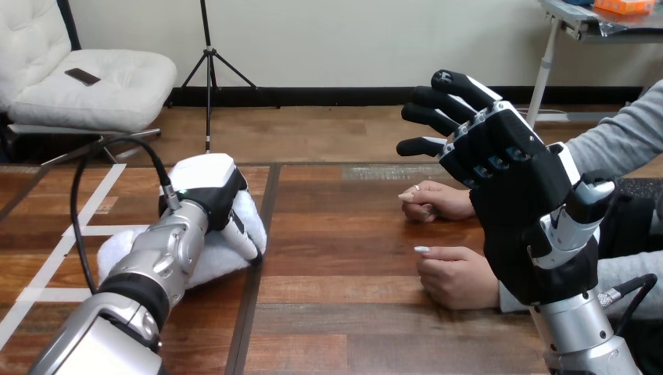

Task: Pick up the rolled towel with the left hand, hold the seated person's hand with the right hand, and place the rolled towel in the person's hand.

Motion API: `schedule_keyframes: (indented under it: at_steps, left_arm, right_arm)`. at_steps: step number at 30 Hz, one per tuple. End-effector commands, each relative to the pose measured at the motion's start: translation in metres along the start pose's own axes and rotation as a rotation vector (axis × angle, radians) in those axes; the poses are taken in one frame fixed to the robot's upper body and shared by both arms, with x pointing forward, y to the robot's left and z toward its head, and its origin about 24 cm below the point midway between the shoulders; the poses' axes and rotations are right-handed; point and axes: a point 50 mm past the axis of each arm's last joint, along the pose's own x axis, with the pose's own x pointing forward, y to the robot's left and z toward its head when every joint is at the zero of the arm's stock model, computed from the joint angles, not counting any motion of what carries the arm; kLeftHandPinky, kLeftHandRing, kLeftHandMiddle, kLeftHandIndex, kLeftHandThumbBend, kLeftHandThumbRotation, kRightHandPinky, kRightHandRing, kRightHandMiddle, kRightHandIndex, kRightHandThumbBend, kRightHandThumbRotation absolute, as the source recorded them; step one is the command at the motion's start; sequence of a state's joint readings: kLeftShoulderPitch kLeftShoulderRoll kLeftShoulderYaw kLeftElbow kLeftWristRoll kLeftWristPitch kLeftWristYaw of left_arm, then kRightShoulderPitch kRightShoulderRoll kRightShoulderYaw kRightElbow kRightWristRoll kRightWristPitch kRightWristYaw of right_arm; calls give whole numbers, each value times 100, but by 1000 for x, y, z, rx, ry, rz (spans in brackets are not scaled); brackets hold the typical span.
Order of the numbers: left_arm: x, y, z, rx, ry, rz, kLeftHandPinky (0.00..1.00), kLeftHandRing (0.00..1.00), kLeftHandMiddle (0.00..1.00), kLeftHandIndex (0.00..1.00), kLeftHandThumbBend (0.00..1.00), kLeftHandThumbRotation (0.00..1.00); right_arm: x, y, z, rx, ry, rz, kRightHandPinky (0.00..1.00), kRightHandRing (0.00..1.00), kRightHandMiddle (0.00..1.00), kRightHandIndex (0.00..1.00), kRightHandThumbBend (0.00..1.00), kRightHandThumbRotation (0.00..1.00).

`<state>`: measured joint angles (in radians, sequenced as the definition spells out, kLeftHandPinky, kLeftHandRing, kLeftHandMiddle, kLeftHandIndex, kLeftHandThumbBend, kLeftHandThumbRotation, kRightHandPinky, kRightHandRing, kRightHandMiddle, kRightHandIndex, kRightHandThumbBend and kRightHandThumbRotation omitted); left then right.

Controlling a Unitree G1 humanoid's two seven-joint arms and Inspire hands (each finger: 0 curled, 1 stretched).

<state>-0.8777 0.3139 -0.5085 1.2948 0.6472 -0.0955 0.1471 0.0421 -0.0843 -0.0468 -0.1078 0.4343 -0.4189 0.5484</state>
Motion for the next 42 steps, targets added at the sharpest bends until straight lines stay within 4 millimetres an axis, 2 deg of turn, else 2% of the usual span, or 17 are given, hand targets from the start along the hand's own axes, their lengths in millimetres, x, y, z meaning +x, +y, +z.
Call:
schedule_keyframes:
  at_steps: [1, 11, 19, 28, 42]
  left_arm:
    - [1, 18, 4, -82, -38, 99, 33, 40, 46, 43, 85, 0]
    - [-4, 27, 2, -169, -114, 205, 34, 41, 46, 43, 86, 0]
    - [-13, 35, 0, -273, -169, 299, 32, 39, 45, 42, 78, 0]
    - [-34, 47, 1, -401, -252, 439, 25, 32, 40, 41, 75, 0]
    - [-76, 59, 7, -544, -352, 620, 28, 34, 41, 41, 79, 0]
  right_arm:
    - [9, 1, 10, -16, -58, 14, 68, 81, 82, 81, 100, 100]
    - [9, -2, 6, -12, -46, 12, 69, 82, 82, 82, 100, 100]
    - [9, -5, -1, -5, -28, 3, 70, 83, 83, 83, 99, 100]
    - [8, -10, -13, 3, 12, -22, 72, 84, 84, 83, 94, 100]
    - [4, -18, -32, -36, 110, -21, 84, 88, 86, 85, 93, 100]
